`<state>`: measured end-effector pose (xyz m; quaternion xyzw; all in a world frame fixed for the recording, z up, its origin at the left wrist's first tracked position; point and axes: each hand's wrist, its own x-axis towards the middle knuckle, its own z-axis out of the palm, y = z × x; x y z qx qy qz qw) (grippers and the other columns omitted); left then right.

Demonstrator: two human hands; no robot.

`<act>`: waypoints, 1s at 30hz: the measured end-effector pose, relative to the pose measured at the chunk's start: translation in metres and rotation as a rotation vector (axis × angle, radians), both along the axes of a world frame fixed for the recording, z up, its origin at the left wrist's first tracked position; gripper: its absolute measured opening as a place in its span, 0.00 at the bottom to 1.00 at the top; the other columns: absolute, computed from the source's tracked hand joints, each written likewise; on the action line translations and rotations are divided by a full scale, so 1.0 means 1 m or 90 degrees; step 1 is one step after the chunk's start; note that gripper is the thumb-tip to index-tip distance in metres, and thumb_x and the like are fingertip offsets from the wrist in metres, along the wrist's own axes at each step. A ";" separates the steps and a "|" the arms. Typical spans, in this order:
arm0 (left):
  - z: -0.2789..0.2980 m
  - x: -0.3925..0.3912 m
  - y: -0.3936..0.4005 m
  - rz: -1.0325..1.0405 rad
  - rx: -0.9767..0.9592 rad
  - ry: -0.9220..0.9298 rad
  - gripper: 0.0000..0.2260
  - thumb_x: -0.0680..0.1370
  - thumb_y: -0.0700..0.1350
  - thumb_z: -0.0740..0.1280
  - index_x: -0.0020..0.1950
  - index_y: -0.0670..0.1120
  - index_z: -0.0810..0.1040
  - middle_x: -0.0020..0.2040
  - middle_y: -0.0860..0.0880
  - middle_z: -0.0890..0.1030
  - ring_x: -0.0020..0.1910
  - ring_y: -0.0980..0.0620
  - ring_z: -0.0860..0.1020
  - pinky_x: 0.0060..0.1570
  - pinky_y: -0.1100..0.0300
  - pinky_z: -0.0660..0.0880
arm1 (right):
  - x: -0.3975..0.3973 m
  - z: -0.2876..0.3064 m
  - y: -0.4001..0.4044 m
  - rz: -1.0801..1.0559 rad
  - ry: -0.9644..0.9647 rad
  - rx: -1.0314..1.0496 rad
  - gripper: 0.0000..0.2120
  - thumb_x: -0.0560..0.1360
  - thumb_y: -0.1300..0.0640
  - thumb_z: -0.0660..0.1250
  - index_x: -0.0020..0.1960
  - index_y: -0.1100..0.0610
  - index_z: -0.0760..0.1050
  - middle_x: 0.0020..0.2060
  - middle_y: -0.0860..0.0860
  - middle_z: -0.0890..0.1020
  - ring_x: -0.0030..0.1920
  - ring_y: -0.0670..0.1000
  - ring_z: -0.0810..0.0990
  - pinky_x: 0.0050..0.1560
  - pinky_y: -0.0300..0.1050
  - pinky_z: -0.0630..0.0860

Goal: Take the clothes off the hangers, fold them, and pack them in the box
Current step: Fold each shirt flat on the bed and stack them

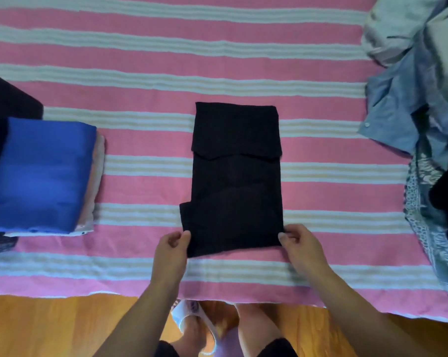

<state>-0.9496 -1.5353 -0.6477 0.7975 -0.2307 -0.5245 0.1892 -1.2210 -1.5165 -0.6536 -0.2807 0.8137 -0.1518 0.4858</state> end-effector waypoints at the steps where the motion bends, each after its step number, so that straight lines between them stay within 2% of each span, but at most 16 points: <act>1: -0.006 -0.002 -0.001 0.013 -0.001 -0.006 0.16 0.81 0.53 0.68 0.64 0.44 0.78 0.56 0.48 0.82 0.55 0.47 0.81 0.53 0.51 0.77 | 0.003 -0.005 -0.006 0.031 0.013 -0.027 0.08 0.79 0.57 0.69 0.58 0.54 0.77 0.48 0.48 0.81 0.52 0.51 0.80 0.43 0.33 0.71; 2: -0.012 -0.003 -0.004 0.026 -0.004 -0.007 0.16 0.81 0.53 0.68 0.63 0.43 0.79 0.55 0.48 0.83 0.54 0.48 0.81 0.52 0.52 0.78 | 0.005 -0.011 -0.015 0.061 0.047 -0.067 0.11 0.79 0.56 0.69 0.60 0.55 0.77 0.51 0.49 0.80 0.53 0.50 0.79 0.47 0.34 0.72; 5: -0.023 -0.006 -0.023 0.069 -0.006 0.031 0.14 0.81 0.51 0.69 0.62 0.44 0.80 0.54 0.48 0.84 0.53 0.49 0.82 0.49 0.55 0.79 | 0.012 -0.020 -0.055 0.180 0.213 -0.167 0.19 0.78 0.49 0.69 0.66 0.54 0.75 0.59 0.51 0.74 0.60 0.51 0.73 0.61 0.47 0.74; 7: -0.025 -0.006 -0.037 0.074 -0.001 0.046 0.12 0.81 0.50 0.69 0.61 0.45 0.79 0.54 0.48 0.84 0.53 0.48 0.83 0.50 0.53 0.80 | 0.018 -0.021 -0.085 0.197 0.150 -0.128 0.24 0.78 0.46 0.69 0.71 0.53 0.71 0.62 0.52 0.72 0.63 0.53 0.74 0.64 0.52 0.75; 10: -0.023 -0.005 -0.050 0.021 0.027 0.070 0.09 0.81 0.48 0.69 0.60 0.46 0.80 0.54 0.49 0.85 0.53 0.46 0.83 0.52 0.49 0.81 | 0.025 -0.024 -0.108 0.262 0.064 -0.038 0.29 0.76 0.45 0.72 0.73 0.51 0.68 0.64 0.51 0.71 0.62 0.53 0.75 0.62 0.49 0.75; 12: -0.017 -0.005 -0.054 0.003 0.048 0.118 0.07 0.82 0.46 0.68 0.59 0.45 0.80 0.54 0.48 0.85 0.54 0.45 0.83 0.55 0.47 0.81 | 0.027 -0.022 -0.110 0.289 0.001 0.001 0.26 0.74 0.47 0.74 0.68 0.50 0.70 0.59 0.48 0.74 0.58 0.52 0.77 0.57 0.45 0.75; 14: -0.012 -0.004 -0.056 -0.001 0.062 0.177 0.07 0.83 0.43 0.66 0.60 0.45 0.80 0.55 0.47 0.85 0.55 0.45 0.83 0.54 0.49 0.81 | 0.027 -0.022 -0.106 0.278 -0.051 0.025 0.18 0.75 0.51 0.74 0.62 0.49 0.72 0.54 0.46 0.78 0.54 0.51 0.79 0.52 0.44 0.76; 16: -0.005 -0.001 -0.063 0.005 0.043 0.239 0.09 0.83 0.40 0.64 0.62 0.45 0.79 0.56 0.47 0.86 0.55 0.46 0.84 0.53 0.51 0.81 | 0.023 -0.020 -0.103 0.236 -0.047 0.000 0.09 0.77 0.55 0.72 0.52 0.47 0.73 0.49 0.47 0.79 0.51 0.52 0.80 0.48 0.43 0.75; 17: -0.003 0.002 -0.068 0.006 0.022 0.266 0.10 0.83 0.39 0.64 0.63 0.45 0.79 0.57 0.47 0.85 0.56 0.46 0.84 0.54 0.51 0.81 | 0.019 -0.018 -0.103 0.200 -0.035 -0.024 0.09 0.77 0.57 0.72 0.49 0.47 0.73 0.48 0.48 0.79 0.51 0.53 0.79 0.46 0.43 0.74; 20: -0.002 0.005 -0.090 -0.022 -0.024 0.307 0.11 0.83 0.39 0.64 0.64 0.45 0.78 0.58 0.46 0.85 0.58 0.46 0.83 0.59 0.48 0.79 | 0.004 -0.014 -0.105 0.065 -0.030 -0.088 0.12 0.77 0.60 0.71 0.55 0.46 0.75 0.55 0.48 0.80 0.57 0.52 0.79 0.54 0.46 0.77; 22: -0.008 0.001 -0.107 -0.068 -0.015 0.277 0.09 0.84 0.43 0.64 0.64 0.47 0.78 0.58 0.48 0.85 0.56 0.48 0.83 0.57 0.48 0.80 | -0.001 -0.017 -0.110 0.009 -0.089 -0.077 0.21 0.78 0.61 0.71 0.66 0.45 0.72 0.63 0.47 0.78 0.62 0.51 0.78 0.63 0.51 0.77; 24: -0.020 -0.006 -0.118 -0.113 0.004 0.189 0.10 0.84 0.49 0.63 0.63 0.48 0.76 0.58 0.49 0.83 0.55 0.49 0.82 0.58 0.47 0.79 | 0.001 -0.024 -0.114 -0.009 -0.104 -0.051 0.27 0.78 0.60 0.71 0.72 0.46 0.66 0.65 0.47 0.76 0.64 0.51 0.77 0.65 0.54 0.76; 25: -0.025 -0.009 -0.119 -0.131 0.003 0.135 0.11 0.84 0.51 0.63 0.63 0.49 0.75 0.58 0.50 0.81 0.55 0.50 0.81 0.59 0.47 0.78 | 0.002 -0.028 -0.115 -0.026 -0.081 -0.050 0.27 0.78 0.58 0.71 0.72 0.48 0.65 0.63 0.47 0.77 0.62 0.51 0.77 0.64 0.53 0.77; 27: -0.028 -0.012 -0.108 -0.131 -0.012 0.051 0.12 0.83 0.55 0.63 0.63 0.50 0.73 0.56 0.53 0.79 0.54 0.53 0.79 0.58 0.50 0.77 | 0.008 -0.026 -0.106 -0.061 -0.008 -0.053 0.21 0.78 0.53 0.71 0.67 0.51 0.68 0.57 0.47 0.78 0.57 0.51 0.79 0.54 0.48 0.78; 29: -0.022 -0.009 -0.078 -0.090 -0.027 0.030 0.13 0.83 0.57 0.63 0.61 0.51 0.73 0.53 0.54 0.79 0.52 0.55 0.78 0.53 0.53 0.78 | 0.017 -0.019 -0.077 -0.073 0.026 -0.031 0.16 0.79 0.48 0.69 0.62 0.52 0.69 0.52 0.47 0.78 0.52 0.50 0.79 0.43 0.42 0.75; 30: -0.018 -0.007 -0.060 -0.088 -0.031 0.018 0.12 0.82 0.57 0.64 0.60 0.51 0.73 0.52 0.54 0.79 0.51 0.55 0.79 0.50 0.55 0.78 | 0.020 -0.016 -0.058 -0.078 0.014 -0.014 0.16 0.79 0.46 0.68 0.61 0.51 0.69 0.52 0.47 0.78 0.52 0.49 0.79 0.43 0.41 0.75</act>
